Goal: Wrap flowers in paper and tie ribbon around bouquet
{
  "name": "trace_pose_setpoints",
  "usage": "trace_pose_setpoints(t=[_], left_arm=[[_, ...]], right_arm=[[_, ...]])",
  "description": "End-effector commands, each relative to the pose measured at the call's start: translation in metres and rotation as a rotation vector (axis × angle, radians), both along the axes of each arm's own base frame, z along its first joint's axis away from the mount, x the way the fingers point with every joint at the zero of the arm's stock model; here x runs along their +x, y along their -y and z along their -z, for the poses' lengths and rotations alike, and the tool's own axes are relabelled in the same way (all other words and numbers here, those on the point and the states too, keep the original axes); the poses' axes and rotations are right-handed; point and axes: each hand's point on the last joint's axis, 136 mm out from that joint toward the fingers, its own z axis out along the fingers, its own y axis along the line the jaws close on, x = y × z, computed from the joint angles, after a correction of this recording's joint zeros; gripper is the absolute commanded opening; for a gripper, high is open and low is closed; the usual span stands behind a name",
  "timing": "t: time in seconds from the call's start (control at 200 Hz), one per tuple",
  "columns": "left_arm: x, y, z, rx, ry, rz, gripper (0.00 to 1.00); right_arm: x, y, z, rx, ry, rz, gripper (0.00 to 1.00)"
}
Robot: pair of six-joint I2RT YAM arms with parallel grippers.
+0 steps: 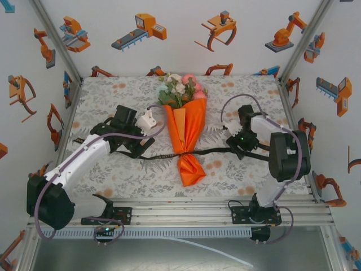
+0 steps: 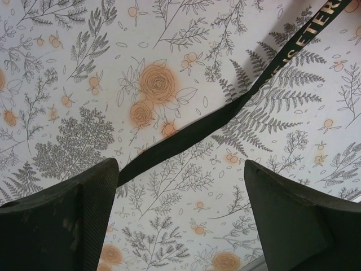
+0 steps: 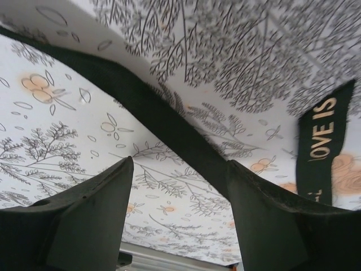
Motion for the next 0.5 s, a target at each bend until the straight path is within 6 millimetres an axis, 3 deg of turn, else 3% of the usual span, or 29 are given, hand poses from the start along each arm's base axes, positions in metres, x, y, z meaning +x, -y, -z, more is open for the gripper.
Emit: trace_pose_setpoints(t=[0.0,0.13,0.275,0.375,0.496], left_arm=[[-0.007,0.008,-0.003,-0.031,0.003,0.057,0.85],[-0.008,0.008,-0.002,-0.028,0.0,0.061,0.86],[-0.008,0.007,0.002,-0.018,-0.007,0.059,0.87],[-0.008,0.009,0.007,-0.018,-0.018,0.064,0.87],[-0.007,0.014,0.016,-0.026,-0.059,0.065,0.88]], right_arm=[[0.015,-0.006,-0.001,0.037,0.012,-0.018,0.62],[0.015,-0.011,0.006,0.061,-0.014,-0.034,0.62],[0.007,-0.015,0.012,0.087,-0.058,-0.037,0.54],[0.007,-0.016,0.013,0.088,-0.045,-0.037,0.41],[0.016,-0.025,-0.006,0.137,0.024,-0.031,0.12]])
